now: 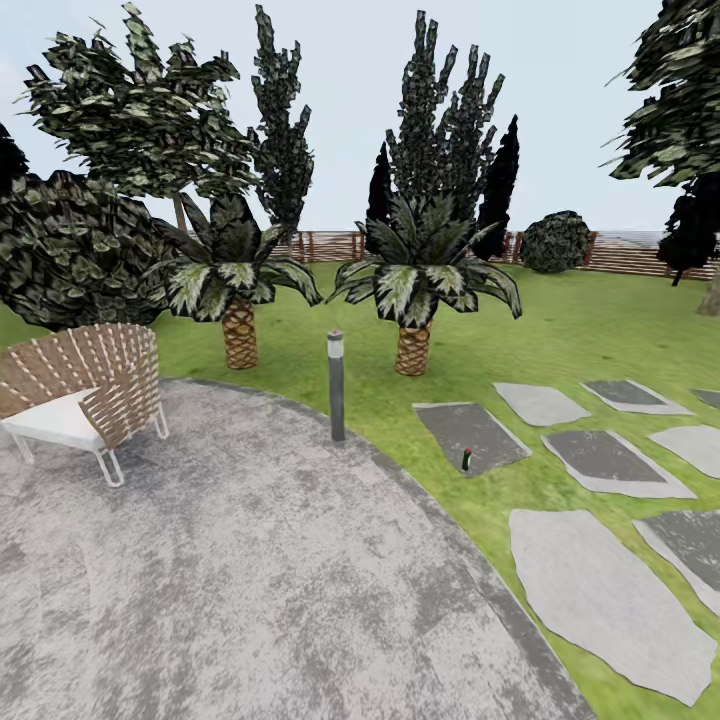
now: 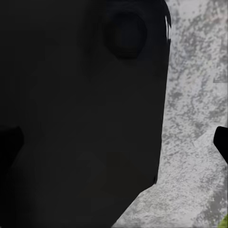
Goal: In the garden, pick up the pesticide atomizer on the floor and spray pesticide onto both trees until each tree trunk is fully covered.
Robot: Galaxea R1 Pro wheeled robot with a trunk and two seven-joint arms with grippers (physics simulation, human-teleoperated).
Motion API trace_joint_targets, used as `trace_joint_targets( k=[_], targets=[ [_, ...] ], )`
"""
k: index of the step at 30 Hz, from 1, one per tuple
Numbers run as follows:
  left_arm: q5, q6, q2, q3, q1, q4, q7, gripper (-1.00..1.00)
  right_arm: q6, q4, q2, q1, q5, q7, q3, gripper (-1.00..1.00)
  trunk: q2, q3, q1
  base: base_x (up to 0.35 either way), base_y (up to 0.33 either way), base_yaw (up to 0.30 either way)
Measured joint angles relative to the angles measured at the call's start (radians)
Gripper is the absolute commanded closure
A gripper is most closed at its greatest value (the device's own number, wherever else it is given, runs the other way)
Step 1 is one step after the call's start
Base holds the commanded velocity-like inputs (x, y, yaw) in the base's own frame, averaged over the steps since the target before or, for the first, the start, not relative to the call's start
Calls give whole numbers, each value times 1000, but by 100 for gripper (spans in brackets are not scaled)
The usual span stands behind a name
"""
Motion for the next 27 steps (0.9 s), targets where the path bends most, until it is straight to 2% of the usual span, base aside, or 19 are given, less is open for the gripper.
trace_joint_targets(
  k=[3,9,15,27],
  targets=[
    [2,-1,-11,-2,-1,11,-11,-100,-2,-11,11,-5,1,4,0,-100,0,0,0,0,0,0],
    [1,-4,-13,-5,-1,9,-11,-100,-9,-30,37,-13,2,5,-1,-100,0,0,0,0,0,0],
    [-7,-3,-9,-9,0,4,-8,-100,-20,-64,37,-19,2,3,-3,-100,0,0,0,19,0,0],
    [-5,-5,-12,-8,-5,-52,4,-100,-30,-117,46,-21,-7,8,-4,-100,0,0,0,281,-60,0]
  ],
)
